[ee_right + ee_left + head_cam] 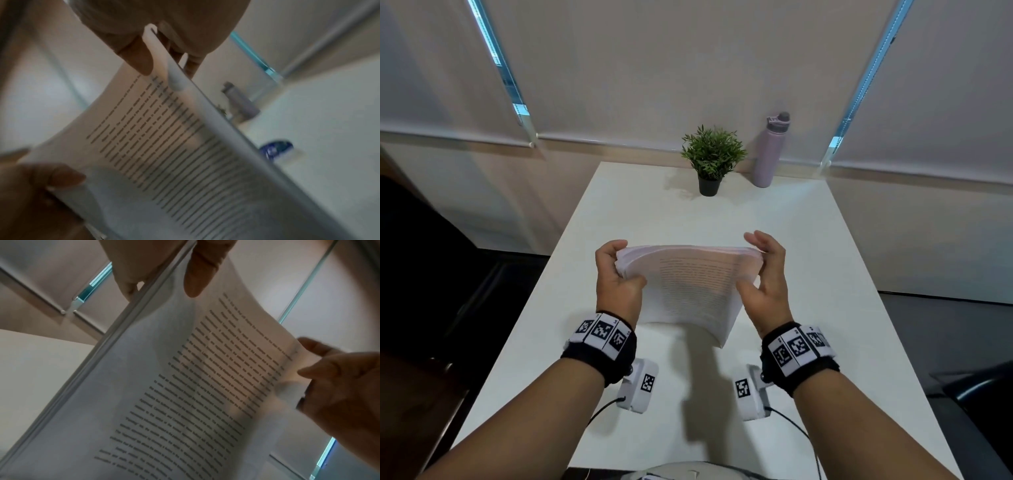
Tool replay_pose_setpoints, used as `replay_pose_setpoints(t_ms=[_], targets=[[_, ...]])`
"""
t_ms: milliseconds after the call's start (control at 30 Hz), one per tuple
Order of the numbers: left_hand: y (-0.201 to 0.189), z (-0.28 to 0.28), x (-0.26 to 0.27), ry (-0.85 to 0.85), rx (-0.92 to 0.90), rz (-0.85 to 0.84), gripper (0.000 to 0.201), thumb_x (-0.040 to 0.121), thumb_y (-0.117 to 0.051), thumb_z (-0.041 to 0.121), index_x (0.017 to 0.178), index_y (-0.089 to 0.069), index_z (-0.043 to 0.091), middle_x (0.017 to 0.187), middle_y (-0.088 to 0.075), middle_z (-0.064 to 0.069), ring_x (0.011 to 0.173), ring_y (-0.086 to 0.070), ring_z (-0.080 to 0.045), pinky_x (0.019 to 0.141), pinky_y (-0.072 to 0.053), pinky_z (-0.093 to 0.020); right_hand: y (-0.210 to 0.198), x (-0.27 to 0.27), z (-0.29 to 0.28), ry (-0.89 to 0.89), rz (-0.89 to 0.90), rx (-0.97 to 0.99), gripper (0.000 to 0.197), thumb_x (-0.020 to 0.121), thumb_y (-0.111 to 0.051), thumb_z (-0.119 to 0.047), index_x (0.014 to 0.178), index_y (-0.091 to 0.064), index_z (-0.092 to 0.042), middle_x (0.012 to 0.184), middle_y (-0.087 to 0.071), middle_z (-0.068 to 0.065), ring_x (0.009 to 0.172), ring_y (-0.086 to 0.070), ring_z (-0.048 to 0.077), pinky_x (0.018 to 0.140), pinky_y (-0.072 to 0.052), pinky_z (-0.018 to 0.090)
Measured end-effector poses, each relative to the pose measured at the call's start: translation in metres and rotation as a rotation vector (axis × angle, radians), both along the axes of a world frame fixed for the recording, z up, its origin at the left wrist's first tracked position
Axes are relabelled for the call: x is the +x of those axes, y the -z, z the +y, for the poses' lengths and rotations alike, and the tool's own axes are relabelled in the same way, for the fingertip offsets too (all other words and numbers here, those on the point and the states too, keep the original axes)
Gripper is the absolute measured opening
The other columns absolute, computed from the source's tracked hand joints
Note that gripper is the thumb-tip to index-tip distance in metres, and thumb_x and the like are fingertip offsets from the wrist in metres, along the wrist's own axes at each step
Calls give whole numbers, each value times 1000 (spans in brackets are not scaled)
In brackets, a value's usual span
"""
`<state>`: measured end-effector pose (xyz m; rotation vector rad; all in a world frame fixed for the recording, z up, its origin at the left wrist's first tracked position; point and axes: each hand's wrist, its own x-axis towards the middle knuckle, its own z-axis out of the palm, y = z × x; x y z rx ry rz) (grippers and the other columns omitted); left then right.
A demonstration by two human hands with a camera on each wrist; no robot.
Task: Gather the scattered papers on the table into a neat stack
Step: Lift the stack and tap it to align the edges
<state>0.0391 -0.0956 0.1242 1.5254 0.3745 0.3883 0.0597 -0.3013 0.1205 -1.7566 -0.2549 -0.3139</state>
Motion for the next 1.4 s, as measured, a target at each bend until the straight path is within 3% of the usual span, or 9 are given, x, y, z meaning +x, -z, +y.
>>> replay_pose_setpoints(t_ms=[133,300,433,533,667,833,1067,1300,1400], targets=[[-3,-4,-1,8,-18,-101,53,77,-63,0,113,-40,32,100,-51,7,86,-56,-7,67,-46,-3,6,-8,9,-4,298,298,63,63,-45,-4,117,-40,-36,108,-54,-9,97,-53,10,86,-47,33],[-18,-11,8,-151,-84,-111,23,85,-60,30,105,-49,30,96,-56,13,87,-57,-6,81,-45,-24,9,-8,13,-6,343,205,53,67,-40,-4,111,-46,-33,101,-57,-5,93,-54,18,82,-48,40],[-16,-8,11,-155,-49,-84,11,84,-55,28,91,-59,36,92,-63,9,88,-60,-13,89,-50,-40,8,-8,12,0,338,204,52,68,-41,-3,111,-46,-31,99,-57,-6,91,-54,16,80,-49,36],[-15,-7,8,-104,23,-114,8,88,-55,31,94,-56,36,97,-62,10,97,-59,-16,94,-48,-38,10,-6,12,10,352,224,53,66,-42,-3,109,-47,-34,100,-57,-5,92,-54,16,80,-48,36],[1,1,-1,18,100,-48,51,75,-70,10,113,-44,33,104,-54,14,92,-57,-7,84,-50,-20,17,-2,11,40,407,280,58,58,-43,-1,107,-49,-31,97,-57,-4,91,-53,18,80,-46,38],[28,8,0,50,40,121,59,66,-62,-15,109,-47,23,91,-60,4,84,-58,-18,72,-50,-25,20,5,15,48,459,294,59,58,-39,-2,112,-54,-22,98,-61,2,88,-55,19,77,-45,37],[29,8,14,57,-54,228,45,57,-66,6,100,-60,16,93,-66,-6,93,-62,-28,85,-50,-36,25,14,16,82,489,262,50,60,-41,-4,105,-59,-15,93,-60,3,88,-55,20,77,-47,36],[34,3,10,67,60,271,29,83,-66,12,110,-58,10,100,-62,-9,98,-59,-28,86,-46,-34,37,7,12,8,487,83,48,85,-44,-5,120,-47,-38,112,-61,-2,106,-55,18,94,-44,32],[22,1,14,76,108,217,28,86,-60,7,113,-59,13,98,-63,-6,93,-59,-26,85,-46,-34,35,10,8,28,389,3,36,91,-44,-10,109,-46,-40,105,-62,-3,99,-58,17,91,-47,34]])
